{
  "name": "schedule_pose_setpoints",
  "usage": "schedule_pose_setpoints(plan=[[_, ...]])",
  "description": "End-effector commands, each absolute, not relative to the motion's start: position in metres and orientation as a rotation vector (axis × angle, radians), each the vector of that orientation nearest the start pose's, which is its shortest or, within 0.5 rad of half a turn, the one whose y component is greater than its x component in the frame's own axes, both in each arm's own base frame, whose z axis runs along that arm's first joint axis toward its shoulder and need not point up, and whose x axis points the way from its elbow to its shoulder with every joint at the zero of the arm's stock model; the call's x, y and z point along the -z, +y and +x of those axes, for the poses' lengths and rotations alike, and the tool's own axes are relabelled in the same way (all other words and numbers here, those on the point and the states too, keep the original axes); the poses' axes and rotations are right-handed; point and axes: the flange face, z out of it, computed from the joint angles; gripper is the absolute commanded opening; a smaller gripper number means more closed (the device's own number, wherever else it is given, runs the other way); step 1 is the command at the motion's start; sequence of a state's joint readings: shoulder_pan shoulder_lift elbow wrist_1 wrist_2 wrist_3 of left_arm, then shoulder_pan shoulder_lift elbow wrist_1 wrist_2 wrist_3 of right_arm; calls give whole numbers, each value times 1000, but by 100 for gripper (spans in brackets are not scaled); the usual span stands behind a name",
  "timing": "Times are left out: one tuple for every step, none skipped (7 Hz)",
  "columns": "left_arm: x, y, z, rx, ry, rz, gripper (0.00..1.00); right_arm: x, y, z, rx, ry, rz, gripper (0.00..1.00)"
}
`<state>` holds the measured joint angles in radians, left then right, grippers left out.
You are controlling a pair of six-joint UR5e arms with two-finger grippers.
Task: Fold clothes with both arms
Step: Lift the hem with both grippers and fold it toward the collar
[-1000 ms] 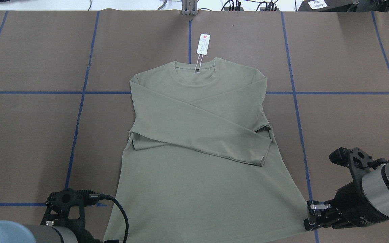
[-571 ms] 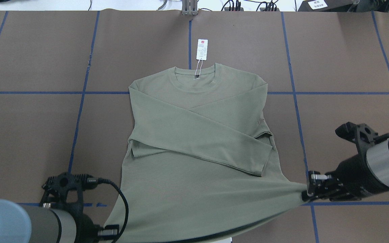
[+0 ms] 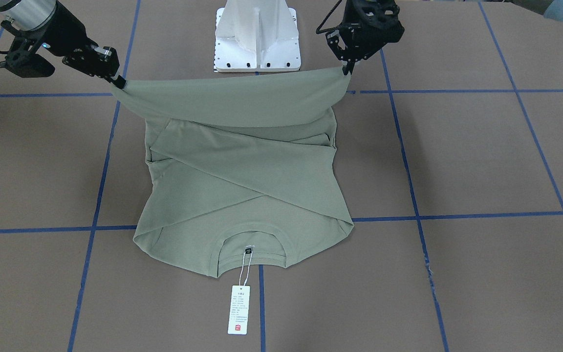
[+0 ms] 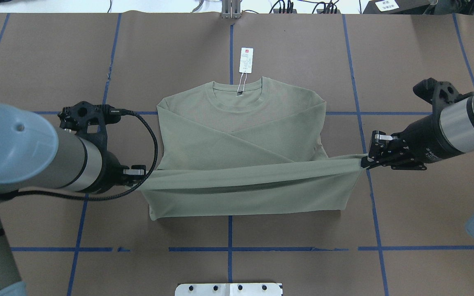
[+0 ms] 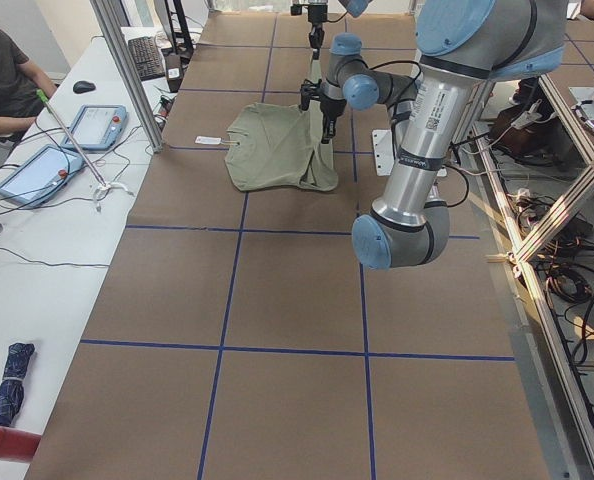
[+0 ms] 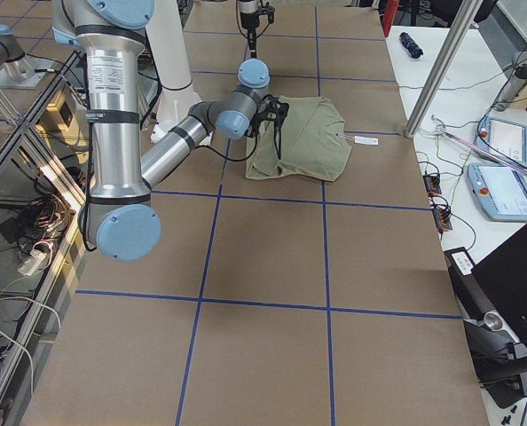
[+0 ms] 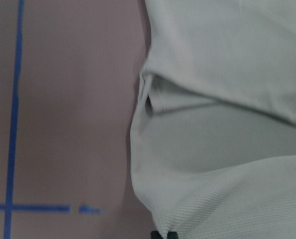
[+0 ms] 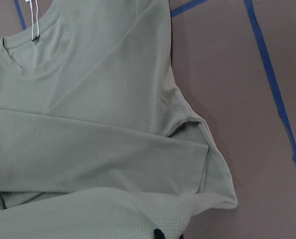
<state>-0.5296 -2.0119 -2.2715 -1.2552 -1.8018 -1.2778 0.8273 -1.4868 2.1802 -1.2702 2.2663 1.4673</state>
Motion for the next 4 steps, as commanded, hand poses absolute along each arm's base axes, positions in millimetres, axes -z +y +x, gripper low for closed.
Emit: schedule_pose_setpoints(plan=[[-194, -405, 370, 195, 845, 181, 0, -283, -451, -287, -348, -1126, -76, 0], [-199, -432, 373, 228, 851, 202, 0, -279, -482, -309, -366, -1108, -56, 0], [-207, -462, 382, 256, 846, 214, 0, -275, -505, -323, -363, -1094, -17, 0], [-226, -490, 400, 269, 858, 233, 0, -278, -520, -332, -359, -1073, 8, 0]])
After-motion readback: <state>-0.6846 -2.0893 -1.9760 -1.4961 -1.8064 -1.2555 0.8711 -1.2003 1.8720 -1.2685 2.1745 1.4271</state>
